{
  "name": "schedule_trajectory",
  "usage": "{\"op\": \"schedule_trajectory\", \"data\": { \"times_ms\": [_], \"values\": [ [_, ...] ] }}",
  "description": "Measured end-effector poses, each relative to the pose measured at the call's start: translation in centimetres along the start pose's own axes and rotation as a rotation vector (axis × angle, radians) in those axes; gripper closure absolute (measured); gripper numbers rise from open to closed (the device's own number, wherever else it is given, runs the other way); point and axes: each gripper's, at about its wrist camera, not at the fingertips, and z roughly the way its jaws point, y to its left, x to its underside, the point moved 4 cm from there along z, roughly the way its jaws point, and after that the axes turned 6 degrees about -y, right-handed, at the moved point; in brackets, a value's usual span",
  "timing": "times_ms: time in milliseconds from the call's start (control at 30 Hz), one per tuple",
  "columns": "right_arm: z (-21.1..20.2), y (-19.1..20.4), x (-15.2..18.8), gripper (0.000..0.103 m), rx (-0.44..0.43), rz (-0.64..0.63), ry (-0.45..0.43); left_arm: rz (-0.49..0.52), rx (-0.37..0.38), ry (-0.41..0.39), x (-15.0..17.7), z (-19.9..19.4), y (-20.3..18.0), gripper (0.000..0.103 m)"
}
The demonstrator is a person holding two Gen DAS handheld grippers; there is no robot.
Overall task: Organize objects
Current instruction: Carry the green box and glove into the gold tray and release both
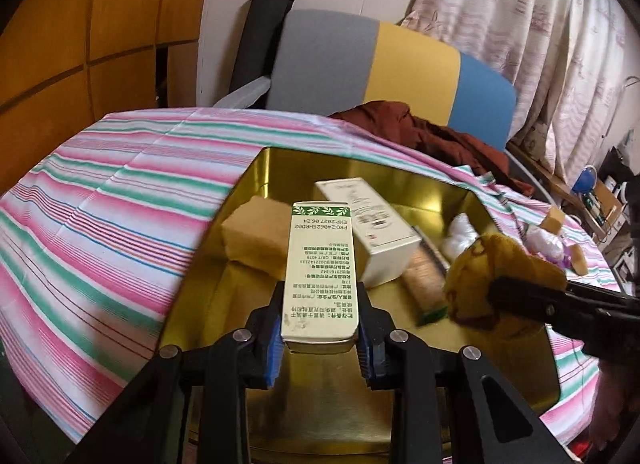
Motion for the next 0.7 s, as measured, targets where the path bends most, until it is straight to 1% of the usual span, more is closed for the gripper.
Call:
{"op": "schedule_trajectory", "data": {
  "times_ms": [33, 67, 133, 167, 200, 233, 300, 367, 433, 533, 700],
  "values": [
    [0.2, 0.3, 0.0, 0.063, 0.002, -0.005, 0.004, 0.01, -0.001, 0.012, 0.0, 0.2, 0.1, 0.07],
    [0.3, 0.6, 0.0, 0.063, 0.0, -0.011, 0.003, 0.016, -0.005, 0.015, -0.1, 0.3, 0.0, 0.064],
    [0.2, 1.1, 0.1, 0.061, -0.01, -0.017, -0.012, 0.021, -0.041, 0.004, -0.4, 0.2, 0.2, 0.013],
    [0.0, 1.2, 0.2, 0.059, -0.01, -0.019, -0.019, 0.015, -0.064, -0.02, -0.6, -0.1, 0.5, 0.005],
    [-0.2, 1.2, 0.3, 0.058, -0.008, -0.02, -0.022, 0.006, -0.077, -0.05, -0.8, -0.7, 0.7, 0.0],
    [-0.3, 1.2, 0.5, 0.058, -0.004, -0.02, -0.023, -0.007, -0.069, -0.077, -1.1, -1.2, 0.7, 0.0],
    [-0.3, 0.8, 0.7, 0.058, 0.003, -0.009, -0.021, -0.014, -0.067, -0.095, -1.5, -1.6, 0.7, 0.0],
    [-0.5, 0.1, 0.9, 0.058, 0.006, 0.018, -0.021, -0.013, -0.087, -0.109, -1.8, -1.9, 0.8, 0.0],
    [-0.8, -0.4, 1.1, 0.058, 0.01, 0.039, -0.023, -0.022, -0.09, -0.116, -2.1, -2.1, 0.7, 0.0],
    [-1.3, -1.2, 1.2, 0.058, 0.018, 0.061, -0.032, -0.052, -0.075, -0.108, -2.1, -2.2, 0.5, 0.0],
    [-1.8, -1.8, 1.3, 0.058, 0.028, 0.067, -0.04, -0.102, -0.054, -0.059, -2.0, -1.6, -0.3, 0.0]
  ]
}}
